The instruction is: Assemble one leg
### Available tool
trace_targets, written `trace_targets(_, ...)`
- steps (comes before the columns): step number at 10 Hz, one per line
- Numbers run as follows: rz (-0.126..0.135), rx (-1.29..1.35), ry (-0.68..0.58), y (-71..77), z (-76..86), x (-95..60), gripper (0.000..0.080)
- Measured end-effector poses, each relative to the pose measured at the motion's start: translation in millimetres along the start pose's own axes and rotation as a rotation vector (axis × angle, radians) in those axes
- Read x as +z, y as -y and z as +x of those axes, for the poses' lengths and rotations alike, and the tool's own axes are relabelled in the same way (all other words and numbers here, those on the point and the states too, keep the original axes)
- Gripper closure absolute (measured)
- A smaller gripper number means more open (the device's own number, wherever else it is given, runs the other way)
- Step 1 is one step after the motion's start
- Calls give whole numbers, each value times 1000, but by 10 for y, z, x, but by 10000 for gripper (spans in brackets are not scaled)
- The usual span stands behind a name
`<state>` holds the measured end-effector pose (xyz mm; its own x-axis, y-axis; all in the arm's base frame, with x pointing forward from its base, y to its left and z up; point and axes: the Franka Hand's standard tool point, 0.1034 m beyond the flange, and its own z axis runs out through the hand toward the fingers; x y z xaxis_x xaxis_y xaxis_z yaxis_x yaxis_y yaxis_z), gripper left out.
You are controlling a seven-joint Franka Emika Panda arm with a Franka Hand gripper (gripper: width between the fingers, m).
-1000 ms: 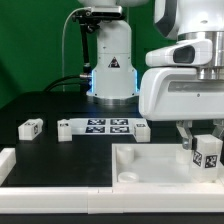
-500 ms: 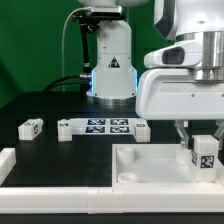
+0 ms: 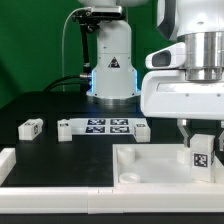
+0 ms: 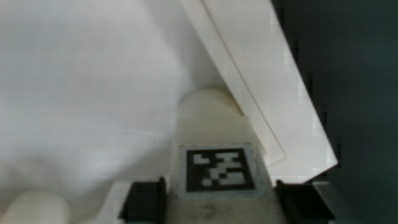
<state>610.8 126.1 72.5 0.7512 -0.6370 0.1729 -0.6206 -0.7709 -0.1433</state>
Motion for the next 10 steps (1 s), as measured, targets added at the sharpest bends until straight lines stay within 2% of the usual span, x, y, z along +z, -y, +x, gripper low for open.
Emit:
trace_targets(3,8,381,-2,36,-20,-25,502)
trace_targets(5,12,514,1,51,-21,-41,501)
trace_targets(6,13,487,1,52,-20,-43,501)
trace_targets(7,13,454,2,50,-22,-40,441)
trace_targets(8,13,427,2,49,-22,-39,441)
trace_targets(9,11,304,0,42,-13,-38,240)
trace_targets(10,10,170,-3,32,-1,-37,178)
